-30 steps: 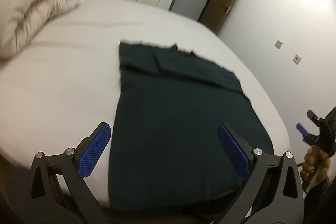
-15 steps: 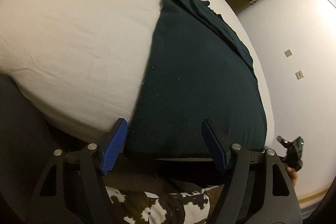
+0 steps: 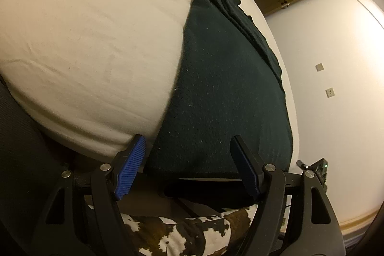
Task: Fold small clothes
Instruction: 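Grasp the sweater hem with both tools and lift it toward the collar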
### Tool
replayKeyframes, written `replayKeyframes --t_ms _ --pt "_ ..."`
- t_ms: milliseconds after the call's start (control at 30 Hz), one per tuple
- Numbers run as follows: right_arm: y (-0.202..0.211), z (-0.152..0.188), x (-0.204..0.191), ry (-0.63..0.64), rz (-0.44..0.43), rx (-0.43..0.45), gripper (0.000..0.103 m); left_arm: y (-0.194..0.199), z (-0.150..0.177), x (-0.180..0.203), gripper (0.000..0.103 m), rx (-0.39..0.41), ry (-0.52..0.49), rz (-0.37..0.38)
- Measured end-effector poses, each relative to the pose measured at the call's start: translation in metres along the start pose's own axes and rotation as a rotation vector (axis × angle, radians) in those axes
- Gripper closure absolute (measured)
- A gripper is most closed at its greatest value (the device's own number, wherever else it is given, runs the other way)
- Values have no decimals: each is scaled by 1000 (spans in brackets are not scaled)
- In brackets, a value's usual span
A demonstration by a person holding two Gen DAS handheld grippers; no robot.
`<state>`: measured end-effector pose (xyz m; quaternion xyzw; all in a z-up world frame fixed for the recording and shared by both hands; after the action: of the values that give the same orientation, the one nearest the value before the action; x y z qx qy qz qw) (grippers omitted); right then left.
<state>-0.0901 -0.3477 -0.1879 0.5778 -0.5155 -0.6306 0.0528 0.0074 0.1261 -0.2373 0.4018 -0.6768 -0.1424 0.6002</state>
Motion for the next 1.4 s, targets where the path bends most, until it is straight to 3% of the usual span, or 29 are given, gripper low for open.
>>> replayKeyframes --t_ms 133,267,467,633,700,767,867,1100,1233,1400 --pt "-2 1 -2 6 -17 -20 21 0 -2 -7 41 -16 43 4" --pt "-3 -1 -1 -8 -32 -22 22 0 3 -16 42 -36 95 13" --pt "-4 -3 1 -6 -33 -28 22 -11 17 -22 42 -86 92 -69" --pt "-4 -1 0 -6 -42 -20 22 -7 16 -23 43 -68 119 -24" --pt "-4 0 0 -4 -47 -17 22 -4 17 -25 49 -63 124 -16" --pt "-4 0 0 -1 -48 -16 22 -1 17 -27 69 -57 140 -2" --pt "-4 0 -1 -1 -54 -16 22 4 19 -31 75 -47 176 36" --pt "-3 2 -2 -2 -90 -24 31 21 20 -31 75 18 230 130" --pt "-3 2 -4 3 -103 -31 36 27 18 -30 75 42 225 135" --pt "-4 3 -5 -9 -125 -31 37 16 25 -23 75 -2 180 106"
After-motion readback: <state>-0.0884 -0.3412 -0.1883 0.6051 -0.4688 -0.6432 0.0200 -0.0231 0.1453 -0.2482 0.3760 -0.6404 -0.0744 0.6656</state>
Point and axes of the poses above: each gripper's, at about its wrist camera, not at the fingertips, and y roughly against the way its jaws point, x to its right, z to its underside, the point moved 4 cm from there along -y, roughly the way its jaws point, and after that the axes turned 2 degrees about y, right-handed, at the moved point
